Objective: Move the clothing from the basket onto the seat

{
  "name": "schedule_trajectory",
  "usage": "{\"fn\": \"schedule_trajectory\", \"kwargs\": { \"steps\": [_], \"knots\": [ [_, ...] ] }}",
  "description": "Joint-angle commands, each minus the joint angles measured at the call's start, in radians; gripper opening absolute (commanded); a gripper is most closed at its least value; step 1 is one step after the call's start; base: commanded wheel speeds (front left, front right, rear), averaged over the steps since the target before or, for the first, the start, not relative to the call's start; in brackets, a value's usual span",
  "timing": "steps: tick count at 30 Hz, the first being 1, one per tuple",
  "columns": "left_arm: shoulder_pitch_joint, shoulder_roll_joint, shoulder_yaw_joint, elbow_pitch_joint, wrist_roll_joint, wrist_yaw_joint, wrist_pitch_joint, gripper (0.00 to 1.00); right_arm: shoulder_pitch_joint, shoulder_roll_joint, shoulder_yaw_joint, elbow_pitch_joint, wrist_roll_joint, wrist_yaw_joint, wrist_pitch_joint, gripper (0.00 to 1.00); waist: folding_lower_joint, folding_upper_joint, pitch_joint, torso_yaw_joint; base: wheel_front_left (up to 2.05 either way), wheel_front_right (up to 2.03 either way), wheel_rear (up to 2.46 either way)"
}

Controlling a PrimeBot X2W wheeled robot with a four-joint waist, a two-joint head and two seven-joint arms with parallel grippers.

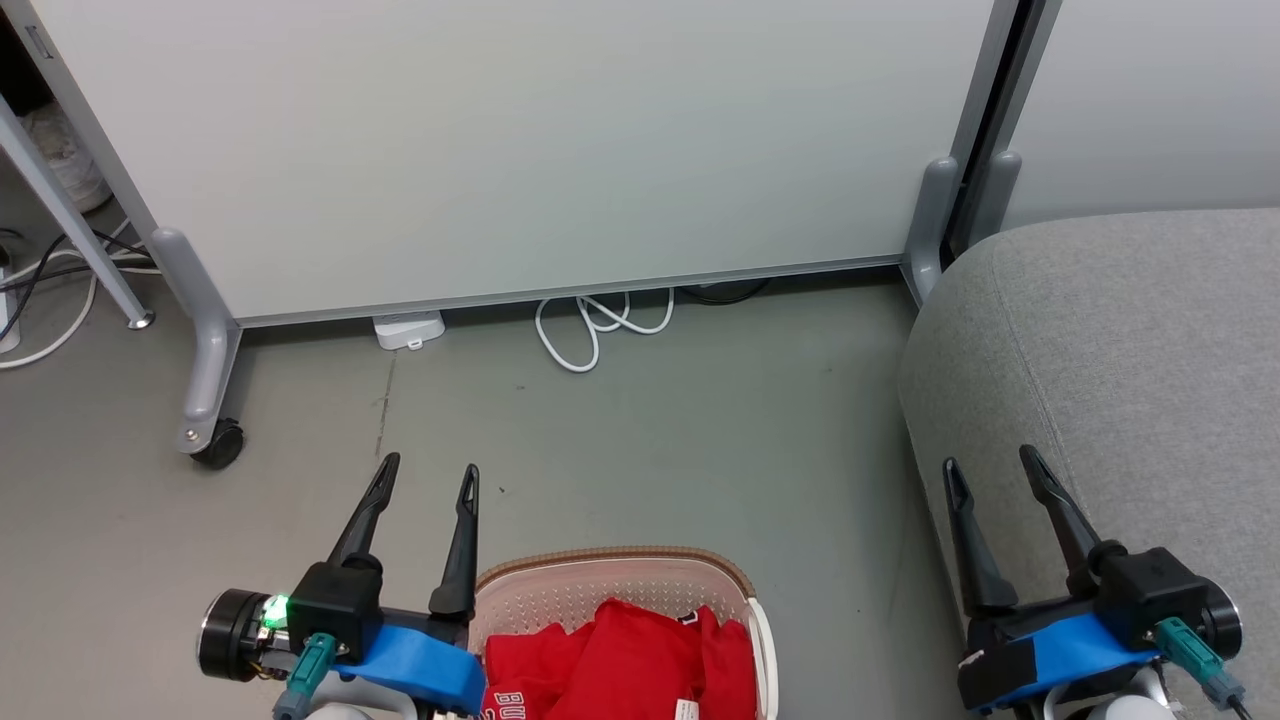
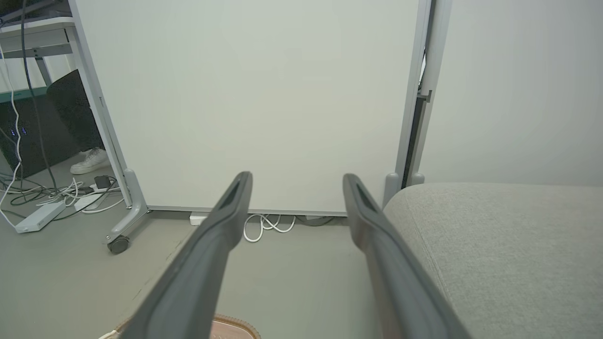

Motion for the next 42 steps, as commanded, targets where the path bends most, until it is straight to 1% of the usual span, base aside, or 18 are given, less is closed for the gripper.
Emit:
{"fn": "schedule_trajectory", "kwargs": {
  "steps": [1, 6, 16, 30, 42],
  "knots": [
    [-0.014, -0.002, 0.004, 0.004, 0.020, -0.006, -0.010, 1.00, -0.011, -0.006, 0.003, -0.002, -0.025, 0.002, -0.010, 1.00, 0.0000, -0.0001, 0.000, 0.000, 0.00, 0.00, 0.00],
    [-0.012, -0.011, 0.014, 0.015, 0.036, -0.025, -0.018, 1.00, -0.007, -0.006, 0.007, -0.003, -0.061, 0.003, -0.018, 1.00, 0.0000, -0.0001, 0.001, 0.001, 0.00, 0.00, 0.00],
    [-0.013, -0.030, 0.044, 0.047, 0.006, -0.053, -0.017, 1.00, -0.003, -0.006, 0.001, 0.007, -0.043, 0.002, -0.017, 1.00, 0.0000, -0.0001, 0.000, 0.002, 0.00, 0.00, 0.00],
    [-0.009, -0.041, 0.060, 0.060, 0.018, -0.065, -0.017, 1.00, -0.005, -0.006, -0.001, 0.018, 0.006, 0.002, -0.017, 1.00, 0.0000, -0.0001, 0.000, 0.001, 0.00, 0.00, 0.00],
    [-0.007, -0.045, 0.067, 0.064, 0.022, -0.071, -0.017, 1.00, -0.002, -0.006, -0.001, 0.021, 0.006, 0.002, -0.017, 1.00, 0.0000, -0.0001, 0.000, 0.001, 0.00, 0.00, 0.00]
  ]
}}
